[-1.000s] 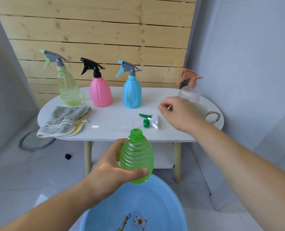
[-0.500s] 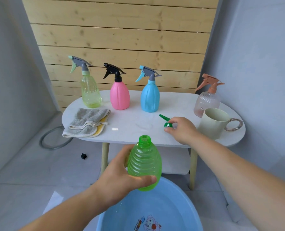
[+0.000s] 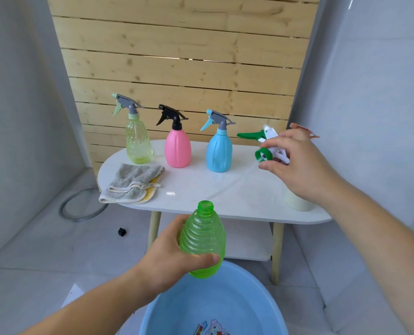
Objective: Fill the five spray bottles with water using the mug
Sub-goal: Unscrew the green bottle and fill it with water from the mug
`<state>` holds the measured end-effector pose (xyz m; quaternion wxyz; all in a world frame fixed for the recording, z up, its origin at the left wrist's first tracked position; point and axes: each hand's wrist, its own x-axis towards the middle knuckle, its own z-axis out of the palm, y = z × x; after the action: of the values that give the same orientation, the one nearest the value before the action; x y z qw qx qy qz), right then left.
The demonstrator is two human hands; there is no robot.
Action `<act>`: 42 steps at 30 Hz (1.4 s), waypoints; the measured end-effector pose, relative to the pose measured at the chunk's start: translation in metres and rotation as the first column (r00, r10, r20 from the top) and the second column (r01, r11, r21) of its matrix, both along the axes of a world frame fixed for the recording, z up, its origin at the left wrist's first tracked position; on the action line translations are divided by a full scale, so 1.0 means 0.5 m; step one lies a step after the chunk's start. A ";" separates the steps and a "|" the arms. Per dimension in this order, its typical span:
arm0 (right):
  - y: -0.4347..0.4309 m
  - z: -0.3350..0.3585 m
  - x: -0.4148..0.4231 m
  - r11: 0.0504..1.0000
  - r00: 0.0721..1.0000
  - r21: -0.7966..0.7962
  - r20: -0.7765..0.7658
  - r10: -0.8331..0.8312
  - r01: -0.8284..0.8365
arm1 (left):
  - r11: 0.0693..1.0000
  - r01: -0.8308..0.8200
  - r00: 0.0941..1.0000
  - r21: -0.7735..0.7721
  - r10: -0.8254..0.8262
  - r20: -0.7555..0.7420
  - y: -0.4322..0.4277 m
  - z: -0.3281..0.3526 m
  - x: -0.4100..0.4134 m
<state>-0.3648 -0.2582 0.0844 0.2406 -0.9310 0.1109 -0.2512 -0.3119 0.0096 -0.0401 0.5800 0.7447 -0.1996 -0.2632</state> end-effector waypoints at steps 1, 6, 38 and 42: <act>0.001 0.006 -0.005 1.000 1.000 -0.013 0.005 -0.002 0.002 | 1.000 0.003 1.000 0.002 -0.003 0.001 0.001 0.000 -0.002; 0.012 0.018 -0.023 0.996 0.998 -0.088 0.057 0.031 -0.026 | 1.000 0.017 1.000 0.007 -0.017 0.018 -0.001 -0.003 -0.009; 0.117 -0.026 0.007 0.784 0.858 0.366 0.093 0.505 -0.502 | 0.992 0.110 0.989 -0.068 -0.102 0.110 -0.052 0.056 0.036; 0.091 -0.001 0.048 0.791 0.856 0.349 0.069 0.512 -0.502 | 0.990 0.126 0.981 -0.059 -0.115 0.159 -0.083 0.073 0.094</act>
<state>-0.3408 -0.2126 0.0841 0.4612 -0.8709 -0.0957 -0.1400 -0.2647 -0.0319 -0.0038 0.5708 0.7292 -0.2978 -0.2320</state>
